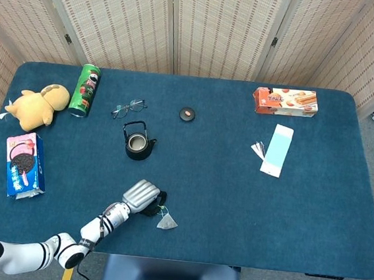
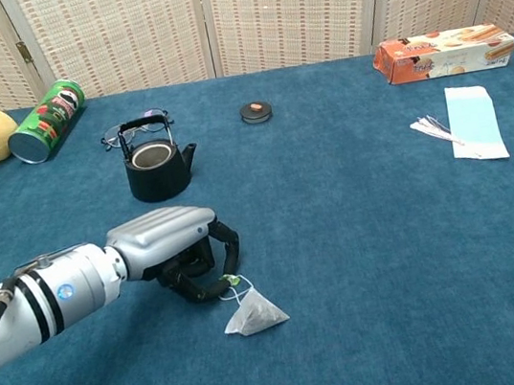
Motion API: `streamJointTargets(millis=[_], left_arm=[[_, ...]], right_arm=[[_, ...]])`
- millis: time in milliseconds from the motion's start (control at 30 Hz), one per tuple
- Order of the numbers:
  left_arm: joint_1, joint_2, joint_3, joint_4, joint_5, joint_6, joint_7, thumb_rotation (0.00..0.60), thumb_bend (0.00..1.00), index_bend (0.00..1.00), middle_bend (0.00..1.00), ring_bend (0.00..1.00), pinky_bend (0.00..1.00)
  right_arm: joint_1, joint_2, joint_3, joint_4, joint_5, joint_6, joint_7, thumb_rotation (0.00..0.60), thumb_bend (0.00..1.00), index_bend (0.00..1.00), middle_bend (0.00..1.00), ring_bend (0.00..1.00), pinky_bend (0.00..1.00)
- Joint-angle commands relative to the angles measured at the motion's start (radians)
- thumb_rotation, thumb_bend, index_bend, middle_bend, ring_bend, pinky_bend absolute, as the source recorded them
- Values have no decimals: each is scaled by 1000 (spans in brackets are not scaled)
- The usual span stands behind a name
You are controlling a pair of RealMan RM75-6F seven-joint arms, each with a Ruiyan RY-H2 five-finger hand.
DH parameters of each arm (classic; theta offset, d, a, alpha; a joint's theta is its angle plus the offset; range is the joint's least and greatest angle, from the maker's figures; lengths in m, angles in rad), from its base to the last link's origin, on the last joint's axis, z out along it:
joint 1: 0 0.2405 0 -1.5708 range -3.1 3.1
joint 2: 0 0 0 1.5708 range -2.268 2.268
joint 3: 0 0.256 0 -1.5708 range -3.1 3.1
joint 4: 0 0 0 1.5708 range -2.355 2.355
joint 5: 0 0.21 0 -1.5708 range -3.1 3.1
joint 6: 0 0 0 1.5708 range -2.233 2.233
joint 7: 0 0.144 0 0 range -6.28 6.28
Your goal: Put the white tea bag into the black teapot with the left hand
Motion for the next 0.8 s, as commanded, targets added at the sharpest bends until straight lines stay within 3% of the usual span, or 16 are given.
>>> streamJointTargets(millis=[33, 500, 633, 800], left_arm=[[0, -2, 4, 4, 5, 7, -6, 600, 478, 630, 1000, 1000, 1000], [18, 24, 4, -8, 31, 92, -45, 600, 517, 705, 1000, 1000, 1000], [23, 63, -17, -34, 27, 125, -35, 600, 519, 710, 1000, 1000, 1000], [18, 132, -79, -83, 11, 178, -10, 600, 520, 716, 1000, 1000, 1000]], right_arm=[[-3, -1, 2, 5, 2, 8, 7, 600, 324, 0, 0, 0, 0], [-12, -10, 16, 23, 22, 36, 42, 600, 325, 0, 0, 0, 0], [-14, -12, 20, 23, 23, 38, 43, 600, 324, 0, 0, 0, 0], [-7, -11, 23, 15, 26, 23, 37, 600, 324, 0, 0, 0, 0]])
